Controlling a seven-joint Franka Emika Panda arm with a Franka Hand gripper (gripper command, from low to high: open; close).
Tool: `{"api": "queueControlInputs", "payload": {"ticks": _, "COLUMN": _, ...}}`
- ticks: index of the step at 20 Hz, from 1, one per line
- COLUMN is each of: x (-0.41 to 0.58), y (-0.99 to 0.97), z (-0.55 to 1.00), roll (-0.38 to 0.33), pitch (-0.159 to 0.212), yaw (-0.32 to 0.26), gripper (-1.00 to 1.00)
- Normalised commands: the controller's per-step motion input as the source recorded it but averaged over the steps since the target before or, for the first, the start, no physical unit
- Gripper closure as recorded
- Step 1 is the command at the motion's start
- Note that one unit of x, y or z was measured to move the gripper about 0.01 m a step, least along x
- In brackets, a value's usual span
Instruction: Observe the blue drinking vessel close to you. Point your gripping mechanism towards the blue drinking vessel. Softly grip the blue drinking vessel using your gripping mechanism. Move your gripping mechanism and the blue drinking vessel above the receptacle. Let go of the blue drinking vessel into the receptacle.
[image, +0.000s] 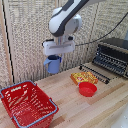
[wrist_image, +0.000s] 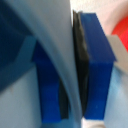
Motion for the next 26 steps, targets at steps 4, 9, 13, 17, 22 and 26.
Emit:
{"api": "queueControlInputs", "payload": {"ticks": 4, "x": -0.375, "y": 0.70, "z": 0.76, "roll": 0.065, "pitch": 0.001, "yaw": 0.000, "gripper": 1.00}}
{"api": "queueControlInputs", "payload": {"ticks": 9, "x": -0.418, "y": 0.81, "z": 0.63, "roll": 0.004, "pitch": -0.002, "yaw": 0.000, "gripper": 1.00}}
{"api": "queueControlInputs", "payload": {"ticks": 13, "x": -0.421, "y": 0.88, "z": 0.31, "roll": 0.000, "pitch": 0.000, "yaw": 0.000, "gripper": 1.00}}
{"api": "queueControlInputs", "payload": {"ticks": 17, "x": -0.444, "y": 0.90, "z": 0.04, "roll": -0.026, "pitch": 0.000, "yaw": 0.000, "gripper": 1.00}}
{"api": "queueControlInputs", "payload": {"ticks": 22, "x": -0.405, "y": 0.93, "z": -0.44, "roll": -0.084, "pitch": 0.007, "yaw": 0.000, "gripper": 1.00}}
{"api": "queueControlInputs", "payload": {"ticks": 26, "x": -0.331, "y": 0.89, "z": -0.82, "roll": -0.150, "pitch": 0.022, "yaw": 0.000, "gripper": 1.00}}
